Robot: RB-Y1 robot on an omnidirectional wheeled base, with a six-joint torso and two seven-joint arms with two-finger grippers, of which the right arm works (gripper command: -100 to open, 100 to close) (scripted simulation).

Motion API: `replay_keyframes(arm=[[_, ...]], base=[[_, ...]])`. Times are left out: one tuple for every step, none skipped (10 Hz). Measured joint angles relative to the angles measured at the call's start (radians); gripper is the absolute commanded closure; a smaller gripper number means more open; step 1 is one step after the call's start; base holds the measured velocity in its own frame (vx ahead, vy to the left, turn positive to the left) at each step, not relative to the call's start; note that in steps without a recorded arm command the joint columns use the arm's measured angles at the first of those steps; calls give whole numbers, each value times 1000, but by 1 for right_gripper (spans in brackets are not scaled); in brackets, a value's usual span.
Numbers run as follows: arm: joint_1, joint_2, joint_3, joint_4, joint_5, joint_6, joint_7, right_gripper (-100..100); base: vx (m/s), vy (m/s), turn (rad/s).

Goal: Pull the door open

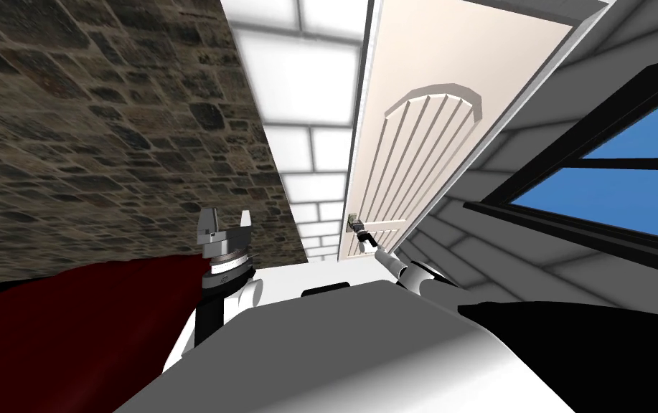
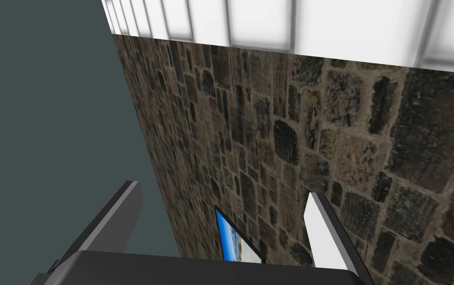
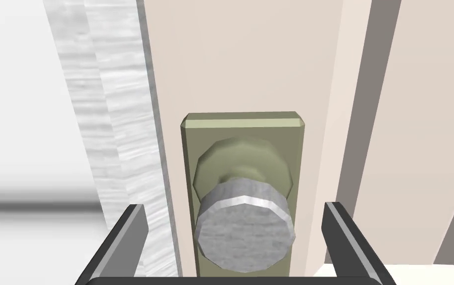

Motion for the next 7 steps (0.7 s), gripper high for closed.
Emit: replay_keyframes(arm=[[18,-15,-13,-20,-7,2,0,-100],[20,-17,-14,-23,-7,3,1,100],[19,-17,-14,-21,-7,1,1,100],[18,-18,-15,-19,-7,1,1,100],[18,-18,-15,-19,-7,1,1,100],[18,-18,-14,-18,-7,2,1,100],[18,-18,-14,-18,-7,2,1,100]], base=[[61,11,24],[-15,-3,-40],[-23,-13,-16],[-17,-7,21],[-7,-3,4],[0,0,0],[0,0,0]])
